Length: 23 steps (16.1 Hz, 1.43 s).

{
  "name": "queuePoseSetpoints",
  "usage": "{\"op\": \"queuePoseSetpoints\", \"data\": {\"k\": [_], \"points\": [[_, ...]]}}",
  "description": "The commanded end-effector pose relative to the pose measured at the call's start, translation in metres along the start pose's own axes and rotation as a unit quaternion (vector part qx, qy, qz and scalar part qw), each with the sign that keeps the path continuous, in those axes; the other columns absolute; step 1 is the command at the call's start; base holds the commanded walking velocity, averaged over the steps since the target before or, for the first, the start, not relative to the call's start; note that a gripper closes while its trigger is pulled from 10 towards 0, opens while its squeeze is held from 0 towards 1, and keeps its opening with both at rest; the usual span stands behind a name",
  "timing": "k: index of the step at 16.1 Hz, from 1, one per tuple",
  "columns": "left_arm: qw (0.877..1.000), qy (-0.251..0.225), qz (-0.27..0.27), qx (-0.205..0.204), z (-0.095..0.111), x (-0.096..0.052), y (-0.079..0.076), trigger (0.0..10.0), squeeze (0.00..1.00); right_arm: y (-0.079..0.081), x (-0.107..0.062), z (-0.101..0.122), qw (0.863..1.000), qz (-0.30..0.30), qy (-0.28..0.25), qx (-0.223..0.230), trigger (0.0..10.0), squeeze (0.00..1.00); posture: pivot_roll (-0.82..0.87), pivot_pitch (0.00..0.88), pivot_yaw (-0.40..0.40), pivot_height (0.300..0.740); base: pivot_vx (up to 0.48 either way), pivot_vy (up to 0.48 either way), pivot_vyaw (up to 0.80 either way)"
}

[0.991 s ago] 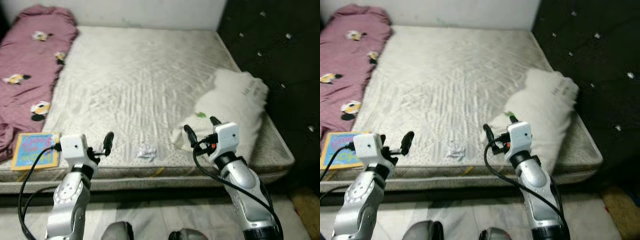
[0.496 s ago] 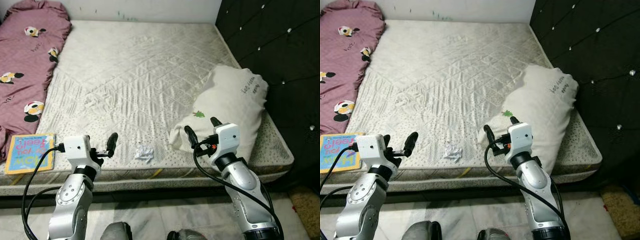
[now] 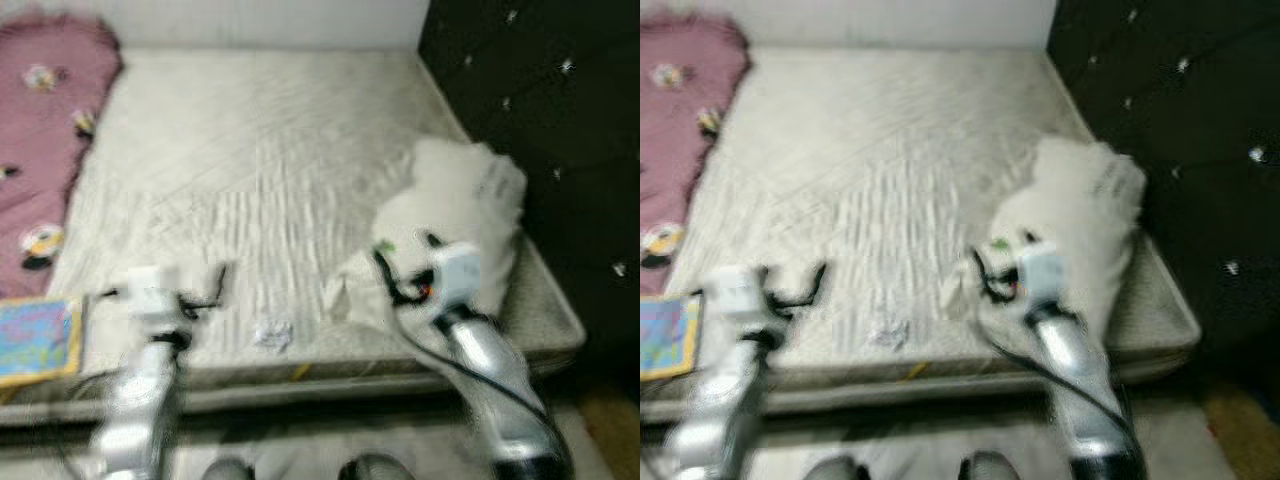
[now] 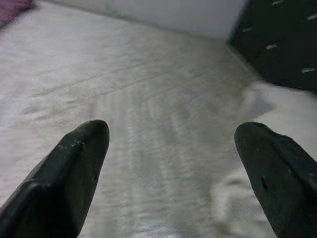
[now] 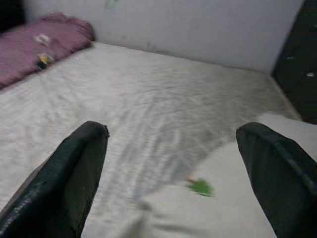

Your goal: Clean up the room

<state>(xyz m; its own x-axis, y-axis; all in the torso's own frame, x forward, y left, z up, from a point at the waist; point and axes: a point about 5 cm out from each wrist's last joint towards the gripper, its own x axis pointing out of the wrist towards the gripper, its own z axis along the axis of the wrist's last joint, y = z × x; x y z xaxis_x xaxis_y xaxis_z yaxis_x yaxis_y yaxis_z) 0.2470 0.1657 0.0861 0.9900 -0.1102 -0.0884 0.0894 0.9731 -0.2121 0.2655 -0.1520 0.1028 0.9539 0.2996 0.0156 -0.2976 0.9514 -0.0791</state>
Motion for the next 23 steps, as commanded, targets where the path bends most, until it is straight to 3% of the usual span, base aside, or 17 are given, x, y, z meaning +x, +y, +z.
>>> {"op": "queuePoseSetpoints", "data": {"k": [1,5,7,10,14,15,16,17,19,23], "points": [[1.000,0.000,0.015,0.013,0.003,-0.003,0.011,10.0,0.00,0.006,0.005,0.005,1.000,0.008,-0.012,0.005,10.0,0.00,0.03,0.086,-0.053,0.740,0.281,0.000,0.00],[0.998,0.014,0.056,0.019,-0.002,-0.002,0.017,10.0,0.00,0.006,0.004,0.004,1.000,0.009,-0.011,0.004,10.0,0.00,0.03,0.089,-0.055,0.740,0.065,0.000,0.00],[0.999,0.013,0.051,0.012,-0.002,-0.003,0.016,10.0,0.00,0.006,0.004,0.004,1.000,0.009,-0.011,0.006,10.0,0.00,0.03,0.087,-0.056,0.740,0.000,0.000,0.00],[0.999,0.014,0.051,0.007,-0.002,-0.002,0.015,10.0,0.00,0.005,0.005,0.004,1.000,0.007,-0.010,0.013,10.0,0.00,0.03,0.091,-0.059,0.740,0.000,0.480,0.00],[0.999,0.014,0.046,0.002,-0.002,-0.003,0.017,10.0,0.00,-0.005,0.009,0.008,0.999,-0.018,-0.011,-0.029,10.0,0.00,0.02,0.085,-0.051,0.740,0.000,0.480,0.00],[1.000,0.014,0.013,-0.005,0.000,-0.001,0.016,10.0,0.00,-0.020,0.016,0.005,0.997,-0.077,0.011,0.000,10.0,0.00,0.02,0.078,-0.036,0.740,0.000,0.469,0.00],[1.000,0.013,0.012,0.001,0.001,0.000,0.016,10.0,0.00,-0.024,0.017,0.003,0.995,-0.093,0.020,0.012,10.0,0.00,0.02,0.078,-0.036,0.740,0.000,0.465,0.00],[1.000,0.007,0.030,-0.001,0.004,0.004,0.021,10.0,0.00,-0.028,0.019,0.001,0.994,-0.103,0.030,-0.003,10.0,0.00,0.01,0.073,-0.026,0.740,0.000,0.461,0.00],[0.999,0.010,0.032,-0.003,0.003,0.006,0.024,10.0,0.00,-0.031,0.021,0.000,0.994,-0.103,0.042,-0.003,10.0,0.00,0.00,0.067,-0.018,0.740,0.000,0.465,0.00],[0.999,0.016,0.031,0.001,-0.001,0.005,0.022,10.0,0.00,-0.029,0.021,0.005,0.995,-0.079,0.036,-0.044,10.0,0.00,0.00,0.057,-0.012,0.740,0.000,0.432,0.00]]}}
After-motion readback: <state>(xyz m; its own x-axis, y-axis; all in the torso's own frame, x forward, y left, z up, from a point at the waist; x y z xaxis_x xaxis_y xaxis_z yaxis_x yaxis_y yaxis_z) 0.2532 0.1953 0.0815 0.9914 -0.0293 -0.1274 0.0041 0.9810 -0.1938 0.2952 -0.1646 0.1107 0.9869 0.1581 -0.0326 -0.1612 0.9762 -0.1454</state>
